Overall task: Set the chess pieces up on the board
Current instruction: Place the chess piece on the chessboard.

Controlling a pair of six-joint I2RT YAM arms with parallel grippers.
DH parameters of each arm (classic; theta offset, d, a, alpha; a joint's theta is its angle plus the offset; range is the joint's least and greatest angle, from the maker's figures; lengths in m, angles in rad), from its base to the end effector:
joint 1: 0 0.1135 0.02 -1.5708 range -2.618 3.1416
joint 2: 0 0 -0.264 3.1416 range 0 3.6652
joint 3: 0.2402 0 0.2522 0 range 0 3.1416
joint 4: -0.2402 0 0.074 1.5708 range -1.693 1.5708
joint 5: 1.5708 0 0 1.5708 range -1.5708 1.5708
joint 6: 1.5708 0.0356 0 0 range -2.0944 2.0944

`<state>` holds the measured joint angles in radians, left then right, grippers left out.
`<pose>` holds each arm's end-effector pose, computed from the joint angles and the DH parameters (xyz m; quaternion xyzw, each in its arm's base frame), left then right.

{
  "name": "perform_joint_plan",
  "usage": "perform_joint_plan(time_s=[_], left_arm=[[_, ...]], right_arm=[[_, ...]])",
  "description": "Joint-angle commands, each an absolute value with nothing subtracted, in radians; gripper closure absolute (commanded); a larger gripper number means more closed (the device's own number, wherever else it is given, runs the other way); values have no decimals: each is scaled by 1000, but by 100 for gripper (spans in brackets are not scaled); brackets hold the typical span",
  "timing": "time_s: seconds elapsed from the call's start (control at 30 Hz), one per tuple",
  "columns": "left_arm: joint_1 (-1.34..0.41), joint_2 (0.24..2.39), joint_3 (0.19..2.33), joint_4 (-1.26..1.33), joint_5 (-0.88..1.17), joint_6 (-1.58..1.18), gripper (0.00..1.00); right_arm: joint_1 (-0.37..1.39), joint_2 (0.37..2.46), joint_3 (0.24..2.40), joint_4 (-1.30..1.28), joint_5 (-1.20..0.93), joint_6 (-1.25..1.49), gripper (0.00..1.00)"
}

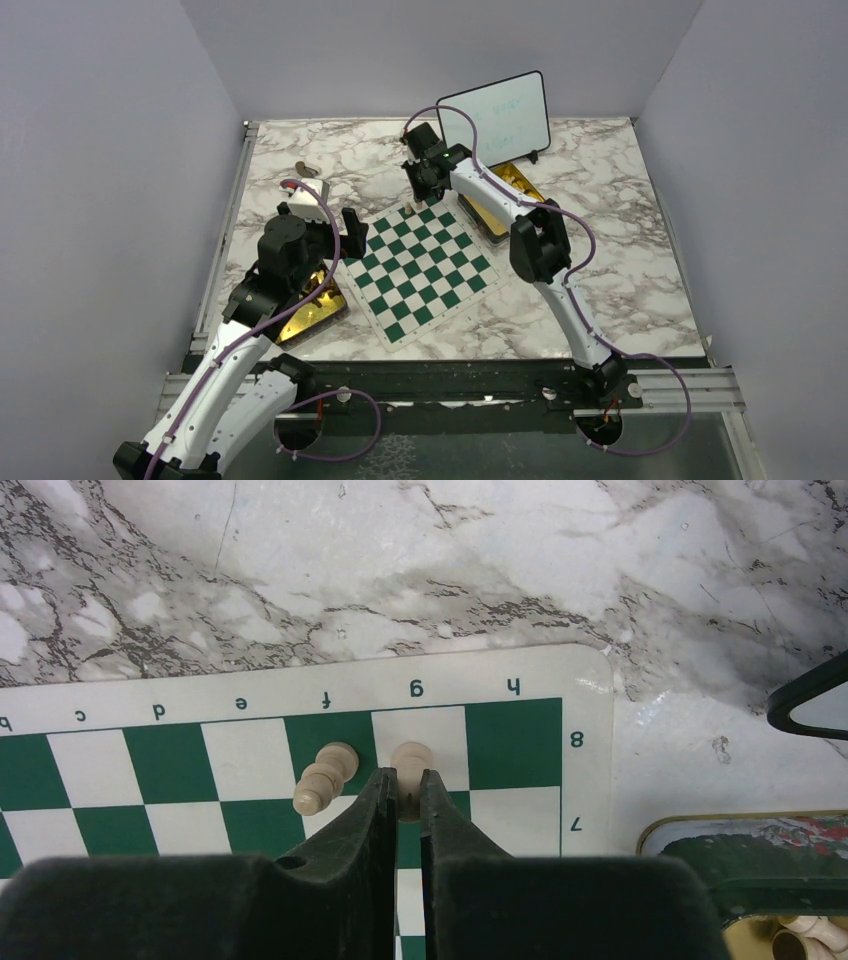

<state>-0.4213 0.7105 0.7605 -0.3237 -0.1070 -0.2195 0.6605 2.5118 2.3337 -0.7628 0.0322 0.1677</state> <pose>0.1538 -0.0648 0.3283 0.0480 0.7950 -0.1495 0.5859 0.4347 0.3363 0.1961 -0.2270 0.9232 0.1106 0.2897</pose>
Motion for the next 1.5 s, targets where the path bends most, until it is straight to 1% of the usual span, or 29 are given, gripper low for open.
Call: perform_joint_plan(time_s=[0.0,0.07,0.4,0.73,0.97,1.1,1.47], left_arm=[[-428,696,753,-311,-121,-210,1],[-428,696,753,-311,-121,-211,1],[-428,695,753,-313,-123,-211,1],[-428,695,753,-313,-124,-210,1],[-428,700,753,-313,-124,-210,1],[-428,698,752,-313,-124,-211,1],[-428,705,752,-313,-111,-213,1]], right_arm=[[670,2530,2339,-759,45,169,86],[671,2531,2339,-757,47,169,82],[670,2533,2346,-751,45,170,72],[670,2504,2388,-751,64,199,66],[671,2392,2345,-713,83,230,65],[670,2308,2271,-689,143,222,65],[641,2051,1918,-590,359,114,65]])
